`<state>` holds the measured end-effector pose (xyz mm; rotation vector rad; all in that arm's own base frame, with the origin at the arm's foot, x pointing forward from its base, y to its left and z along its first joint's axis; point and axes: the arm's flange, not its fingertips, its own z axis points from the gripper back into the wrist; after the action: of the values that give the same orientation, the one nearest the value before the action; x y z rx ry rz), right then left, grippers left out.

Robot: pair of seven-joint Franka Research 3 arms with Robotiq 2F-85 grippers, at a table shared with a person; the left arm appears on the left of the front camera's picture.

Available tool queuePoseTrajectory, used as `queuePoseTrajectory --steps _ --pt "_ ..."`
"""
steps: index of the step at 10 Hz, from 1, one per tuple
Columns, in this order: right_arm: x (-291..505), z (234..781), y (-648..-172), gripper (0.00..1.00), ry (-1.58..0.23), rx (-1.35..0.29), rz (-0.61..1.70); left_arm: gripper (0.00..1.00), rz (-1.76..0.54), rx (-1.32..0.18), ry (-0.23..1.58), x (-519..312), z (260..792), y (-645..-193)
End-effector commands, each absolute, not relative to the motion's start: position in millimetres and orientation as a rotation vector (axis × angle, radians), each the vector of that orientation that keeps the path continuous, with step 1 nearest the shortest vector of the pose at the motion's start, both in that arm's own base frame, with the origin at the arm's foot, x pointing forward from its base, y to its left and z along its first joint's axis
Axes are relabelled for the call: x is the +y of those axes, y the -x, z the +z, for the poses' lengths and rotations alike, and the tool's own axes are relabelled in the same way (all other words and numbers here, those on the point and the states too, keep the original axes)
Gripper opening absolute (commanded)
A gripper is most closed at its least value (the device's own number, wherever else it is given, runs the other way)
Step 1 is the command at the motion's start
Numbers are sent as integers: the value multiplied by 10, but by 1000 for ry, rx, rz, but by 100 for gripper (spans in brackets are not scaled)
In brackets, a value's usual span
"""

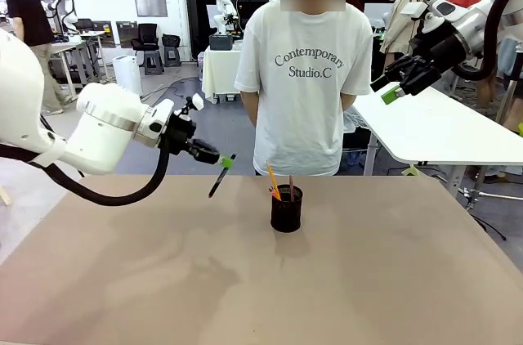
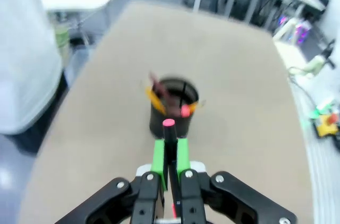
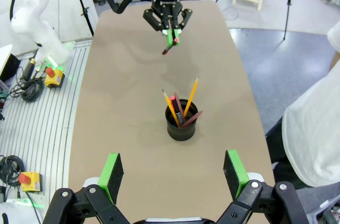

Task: Place the pens into the pen holder.
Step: Pick up a writing instrument from the table and place it into the Pen holder.

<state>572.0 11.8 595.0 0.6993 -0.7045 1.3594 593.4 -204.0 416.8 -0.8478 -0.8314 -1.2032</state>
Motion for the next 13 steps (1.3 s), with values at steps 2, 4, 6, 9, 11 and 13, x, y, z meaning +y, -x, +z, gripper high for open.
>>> queuePoseTrajectory --steps 2,4,6,9,11,13 --pt "134 5971 -5711 100 -699 -706 1362 0 -1345 -991 1029 -2156 4074 -5943" --pt "134 5971 -5711 100 -699 -706 1362 0 -1381 -1098 1028 -2391 4031 -5960" --pt "134 5971 -5711 100 -699 -706 1362 0 -1419 -1180 949 -2620 3960 -6015" --pt "134 5971 -5711 100 -699 -706 1362 0 -1483 -1201 1015 -2918 3994 -6109" --pt "134 5971 -5711 100 -699 -706 1362 0 -1508 -1231 1031 -3028 4016 -6163" --pt "134 5971 -5711 100 -699 -706 1362 0 -1475 -1221 1194 -3080 4024 -6232"
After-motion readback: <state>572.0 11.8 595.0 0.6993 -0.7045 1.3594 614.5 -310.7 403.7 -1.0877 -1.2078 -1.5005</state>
